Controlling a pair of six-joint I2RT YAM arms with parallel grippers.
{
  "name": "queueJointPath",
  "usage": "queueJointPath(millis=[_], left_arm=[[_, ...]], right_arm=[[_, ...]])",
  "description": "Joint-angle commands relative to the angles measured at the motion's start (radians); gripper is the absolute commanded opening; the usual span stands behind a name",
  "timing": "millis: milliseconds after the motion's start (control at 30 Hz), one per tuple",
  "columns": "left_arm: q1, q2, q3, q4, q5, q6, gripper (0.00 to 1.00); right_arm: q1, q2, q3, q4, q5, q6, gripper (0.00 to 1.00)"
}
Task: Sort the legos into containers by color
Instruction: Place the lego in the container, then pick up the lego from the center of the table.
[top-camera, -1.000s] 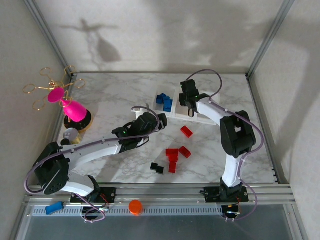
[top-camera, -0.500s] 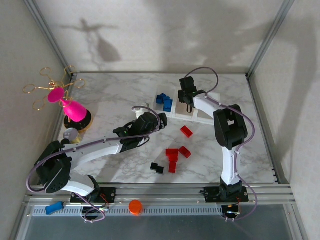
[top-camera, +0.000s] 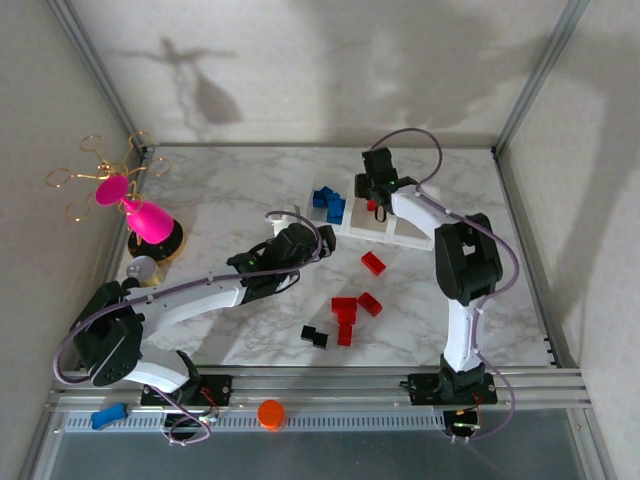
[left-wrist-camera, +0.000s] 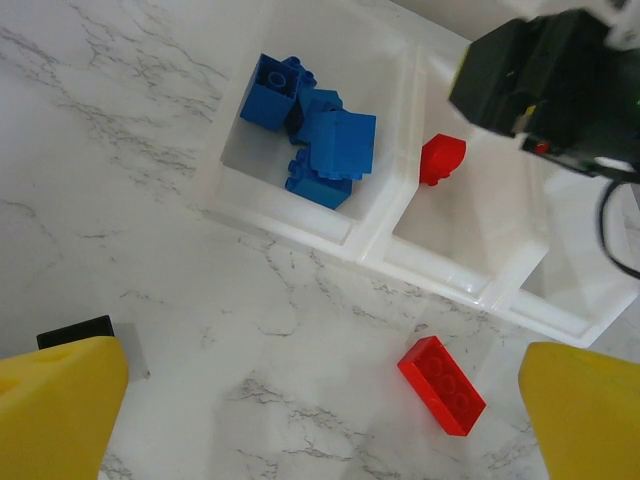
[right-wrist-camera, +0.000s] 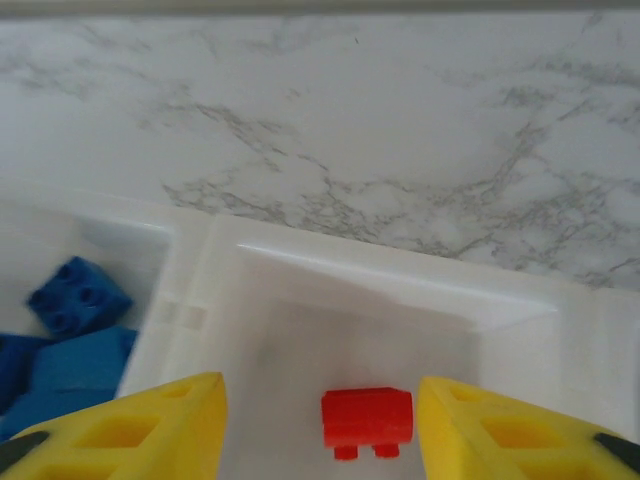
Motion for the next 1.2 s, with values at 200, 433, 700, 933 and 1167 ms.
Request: queueJointPath(millis=[200,433,700,933,1167], left_arm=[[-0.025,-0.115,-0.045,-0.038,0.020,-0.043,1.00],[-0.072,-0.207,-0.164,-0.031,-0.005,-0.150,0.99],[-0.124,-0.236,-0.221,-0.035,-0.077,-0.241,1.00],[-0.136,-0.218,-0.218,-0.046,-0.090,-0.255,1.00],[-0.139,-0.199,-0.210,-0.058,-0.103,-0.250,1.00]], right_arm=[[0.002,-0.336,-0.330,0.006,-0.161,0.106,0.58],[0.055,-0.525,-0.559,-0.026,-0.199,0.115,0.63],[0.146,-0.535,-0.721,0.034,-0.186,0.092,0.79],[0.146,-0.425,-0.706,0.020,-0.051,0.091,0.82],[0.148,-0.345,-0.666,0.045,-0.095,0.056,0.76]])
